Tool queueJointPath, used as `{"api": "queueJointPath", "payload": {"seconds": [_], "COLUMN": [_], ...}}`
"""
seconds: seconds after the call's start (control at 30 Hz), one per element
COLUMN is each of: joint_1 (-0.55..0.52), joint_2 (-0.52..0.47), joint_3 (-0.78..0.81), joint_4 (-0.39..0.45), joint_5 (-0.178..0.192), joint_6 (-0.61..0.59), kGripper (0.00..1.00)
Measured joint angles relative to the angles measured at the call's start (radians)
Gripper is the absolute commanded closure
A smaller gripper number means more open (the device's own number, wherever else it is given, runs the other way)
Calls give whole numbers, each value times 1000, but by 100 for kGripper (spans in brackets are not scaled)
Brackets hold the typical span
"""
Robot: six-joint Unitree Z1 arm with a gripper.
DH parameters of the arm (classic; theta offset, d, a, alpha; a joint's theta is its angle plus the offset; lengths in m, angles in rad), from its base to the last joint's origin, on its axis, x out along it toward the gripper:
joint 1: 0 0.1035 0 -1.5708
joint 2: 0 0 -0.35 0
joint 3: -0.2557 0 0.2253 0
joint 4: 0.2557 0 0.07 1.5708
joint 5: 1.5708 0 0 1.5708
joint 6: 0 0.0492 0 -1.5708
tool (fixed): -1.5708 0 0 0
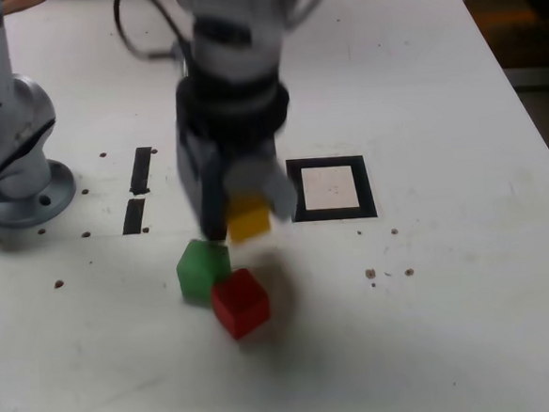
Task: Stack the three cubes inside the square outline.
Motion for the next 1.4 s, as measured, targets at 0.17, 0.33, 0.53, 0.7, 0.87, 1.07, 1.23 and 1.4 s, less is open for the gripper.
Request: {"api": "queueJointPath", "payload": {"seconds": [0.17,0.33,0.53,0.7,0.87,1.07,1.23,1.4], "joint_1": [87,202,277,312,339,350,350,350], "joint_2": [-107,-186,-132,-46,11,60,86,87], "joint_3": [52,132,151,159,172,184,182,172], "joint_4": [23,25,2,-62,-104,-157,-174,-169], "joint_5": [95,165,196,200,187,154,140,115], "joint_6": [166,344,474,518,548,564,570,586], "kGripper": [93,93,92,91,89,85,60,18]}}
